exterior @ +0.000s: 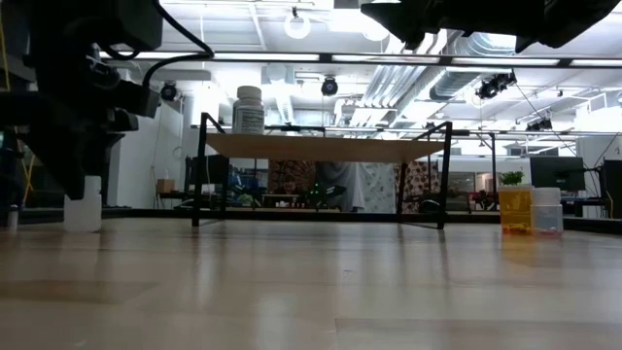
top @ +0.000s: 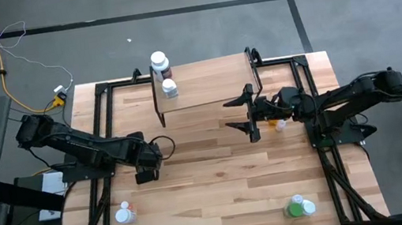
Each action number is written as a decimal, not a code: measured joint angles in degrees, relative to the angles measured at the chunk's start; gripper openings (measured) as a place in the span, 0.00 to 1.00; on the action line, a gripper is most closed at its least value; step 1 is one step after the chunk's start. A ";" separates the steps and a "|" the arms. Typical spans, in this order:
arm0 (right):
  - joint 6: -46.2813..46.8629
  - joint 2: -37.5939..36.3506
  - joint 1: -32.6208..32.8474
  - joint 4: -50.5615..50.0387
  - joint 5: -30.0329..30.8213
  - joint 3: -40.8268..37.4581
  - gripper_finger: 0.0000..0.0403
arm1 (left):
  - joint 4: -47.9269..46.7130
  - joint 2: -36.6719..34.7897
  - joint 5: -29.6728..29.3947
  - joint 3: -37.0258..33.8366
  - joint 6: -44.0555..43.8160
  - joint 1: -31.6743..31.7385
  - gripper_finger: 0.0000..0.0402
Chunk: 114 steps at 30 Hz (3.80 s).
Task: Pick and place medicine bottles onto shelf by color
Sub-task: Put the middle white pill bottle on the shelf
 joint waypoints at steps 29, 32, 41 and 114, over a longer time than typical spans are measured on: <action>-0.07 0.00 -0.02 0.04 0.01 0.00 0.70 | -5.10 4.75 -9.66 40.86 19.45 5.54 0.34; -0.07 0.00 -0.02 0.04 0.01 0.00 0.70 | -5.89 9.27 -11.80 49.25 23.26 10.62 0.34; -0.06 0.00 -0.02 0.02 0.01 0.00 0.70 | -14.26 25.83 -11.14 68.99 27.29 26.08 0.34; -0.03 0.00 -0.02 0.02 0.01 -0.02 0.70 | -17.49 32.61 9.07 71.06 26.45 40.72 0.35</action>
